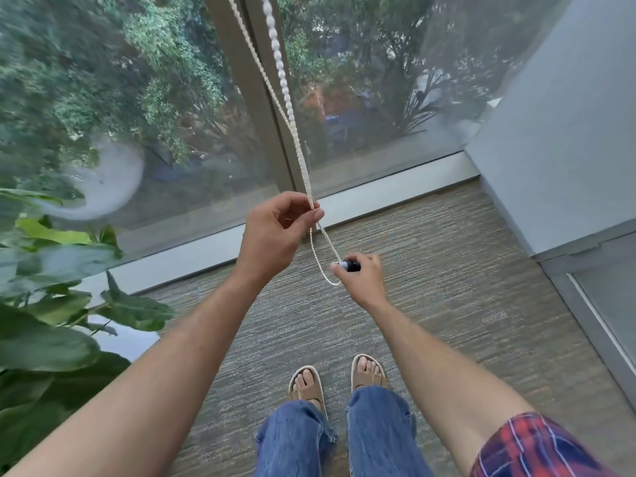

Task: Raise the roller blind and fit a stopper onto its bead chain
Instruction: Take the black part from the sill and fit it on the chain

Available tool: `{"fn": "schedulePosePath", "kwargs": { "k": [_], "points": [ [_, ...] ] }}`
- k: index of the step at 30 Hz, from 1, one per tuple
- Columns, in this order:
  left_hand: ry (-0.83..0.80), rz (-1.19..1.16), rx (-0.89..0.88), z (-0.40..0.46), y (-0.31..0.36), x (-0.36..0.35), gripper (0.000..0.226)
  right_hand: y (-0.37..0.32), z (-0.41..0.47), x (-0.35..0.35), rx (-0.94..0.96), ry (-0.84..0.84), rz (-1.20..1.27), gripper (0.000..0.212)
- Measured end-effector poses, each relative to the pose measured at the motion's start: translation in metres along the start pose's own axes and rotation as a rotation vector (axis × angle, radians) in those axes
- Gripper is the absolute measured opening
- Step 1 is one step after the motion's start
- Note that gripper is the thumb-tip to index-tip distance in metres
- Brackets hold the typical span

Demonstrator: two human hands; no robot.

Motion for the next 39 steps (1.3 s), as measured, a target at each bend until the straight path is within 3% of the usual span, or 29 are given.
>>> {"fn": "schedulePosePath", "kwargs": {
  "k": [9, 17, 20, 29, 34, 39],
  "points": [
    [-0.014, -0.076, -0.015, 0.003, -0.064, -0.023, 0.018, 0.07, 0.049, -0.051, -0.116, 0.009, -0.017, 0.036],
    [-0.028, 0.004, -0.065, 0.007, -0.106, -0.037, 0.012, 0.112, 0.082, -0.094, -0.145, -0.016, -0.021, 0.034],
    [-0.018, 0.019, -0.06, 0.007, -0.119, -0.041, 0.012, 0.121, 0.089, -0.106, -0.143, -0.028, 0.007, 0.03],
    [-0.011, 0.093, -0.066, -0.001, -0.142, -0.045, 0.013, 0.116, 0.086, -0.122, -0.164, -0.189, 0.156, 0.042],
    [-0.044, 0.156, -0.023, -0.014, -0.142, -0.038, 0.017, 0.096, 0.068, -0.097, -0.096, -0.279, 0.013, 0.071],
    [-0.016, 0.274, 0.023, -0.025, -0.13, -0.03, 0.038, 0.042, 0.044, -0.065, 0.169, -0.113, -0.274, 0.062]
  ]
}}
Point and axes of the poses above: each hand's wrist, its own z-axis towards the middle knuckle, its own x-axis out of the back of the hand, y = z × x, the point moved 2 cm from there along z, towards the middle knuckle, and after that the axes turned 1 degree about y, right-handed, at the moved point
